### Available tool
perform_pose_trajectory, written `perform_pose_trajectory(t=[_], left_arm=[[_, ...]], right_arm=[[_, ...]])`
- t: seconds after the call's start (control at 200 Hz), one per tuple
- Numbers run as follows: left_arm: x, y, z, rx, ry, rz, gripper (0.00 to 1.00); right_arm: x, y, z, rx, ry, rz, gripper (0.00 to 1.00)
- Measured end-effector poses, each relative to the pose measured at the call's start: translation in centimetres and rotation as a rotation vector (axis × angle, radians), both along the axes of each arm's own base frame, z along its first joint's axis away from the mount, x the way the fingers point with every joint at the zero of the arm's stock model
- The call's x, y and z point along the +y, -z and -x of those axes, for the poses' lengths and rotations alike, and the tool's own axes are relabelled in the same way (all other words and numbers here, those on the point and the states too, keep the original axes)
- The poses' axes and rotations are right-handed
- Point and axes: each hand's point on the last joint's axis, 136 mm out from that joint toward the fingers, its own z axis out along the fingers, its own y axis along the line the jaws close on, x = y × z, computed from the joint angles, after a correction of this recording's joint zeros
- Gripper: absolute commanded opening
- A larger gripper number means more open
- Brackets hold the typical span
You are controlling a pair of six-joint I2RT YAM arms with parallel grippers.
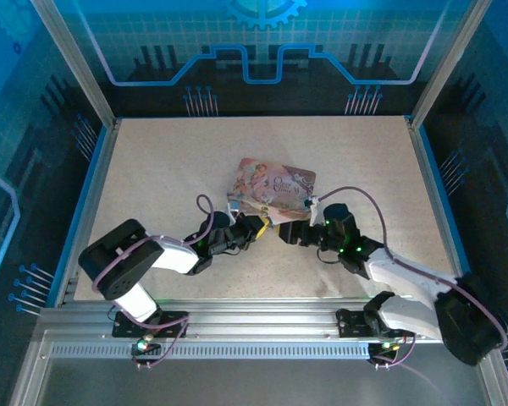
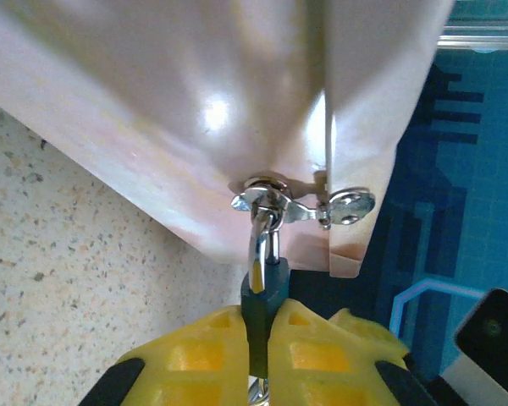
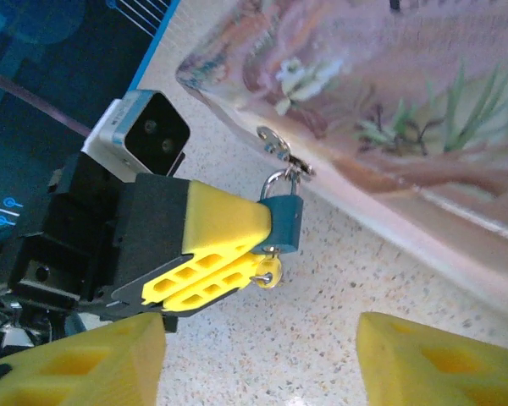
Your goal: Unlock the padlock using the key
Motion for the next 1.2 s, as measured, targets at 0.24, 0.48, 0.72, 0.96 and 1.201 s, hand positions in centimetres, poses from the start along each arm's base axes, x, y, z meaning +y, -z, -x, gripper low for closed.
perform_pose_trajectory(t=[0.24,0.48,0.72,0.96,1.201], left_arm=[[1.1,-1.2,1.0,0.034,-0.014,-0.038,0.00],[2.4,-1.7,1.9,0.083,-0.039,-0.101,0.00],[2.8,-3.1,2.0,0.115,-0.055,-0.124,0.00],[3.1,-2.5,2.4,0.193,-0.076,-0.125,0.00],[3.4,-2.0,2.8,0.266,-0.096,-0.135,0.00]], right_arm=[[-1.1,-5.8,0.9,-0.350,-0.091,0.114,0.80],[0.7,-6.1,3.8,-0.633,-0.289,0.320,0.79],[3.5,-4.8,6.3,-0.929,-0.480,0.564,0.73],[4.9,-2.1,5.8,-1.039,-0.539,0.779,0.62],[5.7,-0.3,4.3,-1.035,-0.534,0.877,0.51]])
